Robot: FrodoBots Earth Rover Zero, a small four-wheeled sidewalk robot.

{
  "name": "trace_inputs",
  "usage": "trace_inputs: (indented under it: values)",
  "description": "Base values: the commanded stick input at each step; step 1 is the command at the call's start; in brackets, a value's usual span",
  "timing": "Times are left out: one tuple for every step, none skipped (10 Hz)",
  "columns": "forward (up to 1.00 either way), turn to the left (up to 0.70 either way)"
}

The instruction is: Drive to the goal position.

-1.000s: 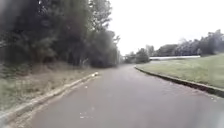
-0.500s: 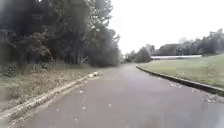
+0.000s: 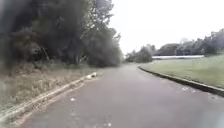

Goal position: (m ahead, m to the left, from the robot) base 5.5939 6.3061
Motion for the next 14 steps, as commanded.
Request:
trace_inputs:
  values:
    - [1.00, 0.00]
    - [1.00, 0.00]
    - [1.00, 0.00]
    - [1.00, 0.00]
    - [1.00, 0.00]
    - [1.00, 0.00]
    - [1.00, 0.00]
    - [1.00, 0.00]
    - [1.00, 0.00]
    - [1.00, 0.00]
    - [1.00, 0.00]
    - [1.00, 0.00]
    - [1.00, 0.00]
    - [1.00, 0.00]
